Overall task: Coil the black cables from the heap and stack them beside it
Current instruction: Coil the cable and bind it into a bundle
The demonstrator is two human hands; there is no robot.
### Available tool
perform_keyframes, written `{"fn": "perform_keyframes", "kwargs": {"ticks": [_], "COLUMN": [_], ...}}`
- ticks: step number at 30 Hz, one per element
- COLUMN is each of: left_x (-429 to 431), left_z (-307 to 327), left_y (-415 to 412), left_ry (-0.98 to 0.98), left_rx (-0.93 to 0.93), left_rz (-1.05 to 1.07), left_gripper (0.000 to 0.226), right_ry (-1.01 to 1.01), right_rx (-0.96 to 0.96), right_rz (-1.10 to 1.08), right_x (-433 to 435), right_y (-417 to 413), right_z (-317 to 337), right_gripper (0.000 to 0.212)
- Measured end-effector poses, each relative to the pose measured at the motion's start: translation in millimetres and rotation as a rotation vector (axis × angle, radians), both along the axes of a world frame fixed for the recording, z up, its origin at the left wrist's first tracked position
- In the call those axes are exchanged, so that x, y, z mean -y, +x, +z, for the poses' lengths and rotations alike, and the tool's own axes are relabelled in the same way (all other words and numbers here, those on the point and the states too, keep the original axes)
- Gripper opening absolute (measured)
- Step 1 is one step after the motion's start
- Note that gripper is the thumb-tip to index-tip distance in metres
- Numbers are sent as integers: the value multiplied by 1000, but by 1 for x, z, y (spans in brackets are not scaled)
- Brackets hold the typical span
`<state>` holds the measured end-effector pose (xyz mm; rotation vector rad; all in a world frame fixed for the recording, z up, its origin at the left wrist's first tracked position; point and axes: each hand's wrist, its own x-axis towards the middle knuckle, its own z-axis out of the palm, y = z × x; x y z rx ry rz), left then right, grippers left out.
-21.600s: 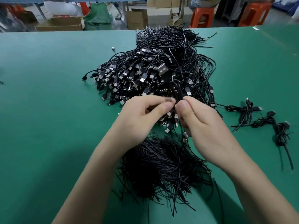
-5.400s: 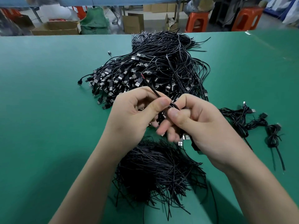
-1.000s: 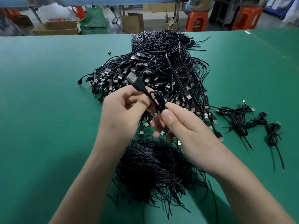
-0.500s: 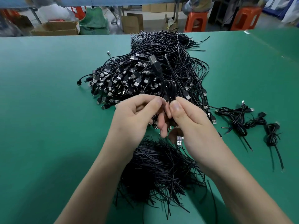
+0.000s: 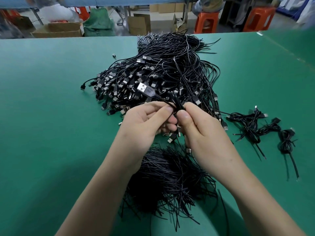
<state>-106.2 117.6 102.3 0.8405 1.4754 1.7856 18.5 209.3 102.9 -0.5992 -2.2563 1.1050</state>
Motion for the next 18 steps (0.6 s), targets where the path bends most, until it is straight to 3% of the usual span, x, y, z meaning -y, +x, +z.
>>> {"fn": "perform_keyframes", "kwargs": {"ticks": [4,9,18], "left_x": [3,1,-9], "left_z": [-2,-7,-18], "left_y": [-4,-6,0], "left_ry": [24,26,166], "left_rx": [96,6,-37], "left_rz": [-135,-146,2], "left_gripper": [18,25,19], "right_ry": [-176,-396,-361], "right_rx": [-42,-123,-130], "right_rz": [49,136,140], "right_x": [-6,-9,-3], "right_y": [0,3,1], "right_z": [0,4,5], "right_gripper": [36,36,41]}}
